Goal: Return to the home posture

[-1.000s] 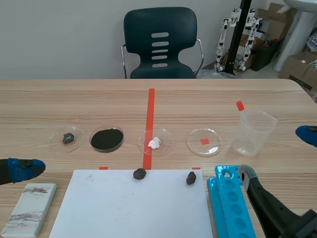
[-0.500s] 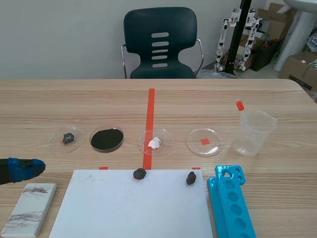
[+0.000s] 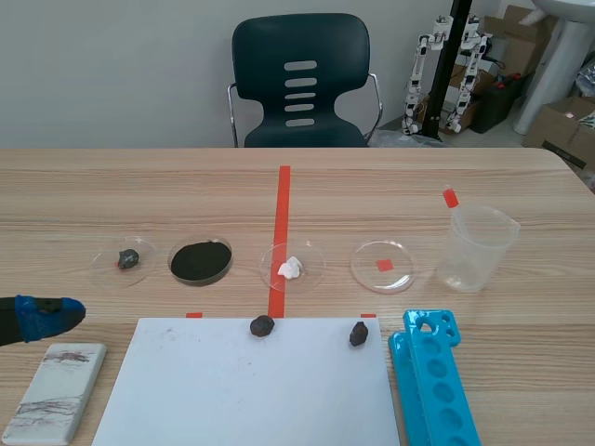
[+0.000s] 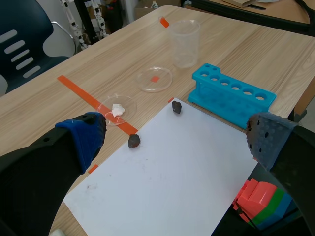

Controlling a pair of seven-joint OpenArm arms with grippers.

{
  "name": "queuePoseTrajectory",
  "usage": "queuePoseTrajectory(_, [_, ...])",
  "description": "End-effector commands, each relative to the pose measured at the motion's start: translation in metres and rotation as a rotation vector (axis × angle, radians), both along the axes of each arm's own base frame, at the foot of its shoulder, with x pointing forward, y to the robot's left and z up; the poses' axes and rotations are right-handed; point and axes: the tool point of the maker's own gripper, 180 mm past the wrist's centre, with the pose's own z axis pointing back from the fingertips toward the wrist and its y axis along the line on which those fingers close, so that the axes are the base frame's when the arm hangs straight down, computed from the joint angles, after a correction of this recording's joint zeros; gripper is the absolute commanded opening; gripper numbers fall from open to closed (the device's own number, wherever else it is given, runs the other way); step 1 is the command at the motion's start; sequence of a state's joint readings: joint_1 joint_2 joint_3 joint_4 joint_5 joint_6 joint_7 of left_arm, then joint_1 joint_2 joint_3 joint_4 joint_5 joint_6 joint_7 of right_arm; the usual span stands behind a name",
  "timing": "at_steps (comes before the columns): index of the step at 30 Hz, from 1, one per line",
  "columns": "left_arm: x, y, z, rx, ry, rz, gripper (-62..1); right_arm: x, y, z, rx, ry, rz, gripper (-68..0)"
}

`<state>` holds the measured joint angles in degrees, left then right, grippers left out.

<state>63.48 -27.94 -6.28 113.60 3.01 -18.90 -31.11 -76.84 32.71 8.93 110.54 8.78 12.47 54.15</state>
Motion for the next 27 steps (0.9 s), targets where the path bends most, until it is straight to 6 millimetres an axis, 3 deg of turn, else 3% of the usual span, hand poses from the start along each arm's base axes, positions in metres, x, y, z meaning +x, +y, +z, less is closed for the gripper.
queuePoseTrajectory(1, [0.001,-0.0023,0.0071,-0.027,-0.015,0.003,-1.1,0.0044,0.0018,0.0087,0.017,-0.037,0.0,-2.9])
queuePoseTrajectory(27, [0.001,-0.0023,0.0071,-0.027,-0.015,0.003,-1.1,0.0047,0.0023,0.0131,0.031,-0.057,0.003,-2.9])
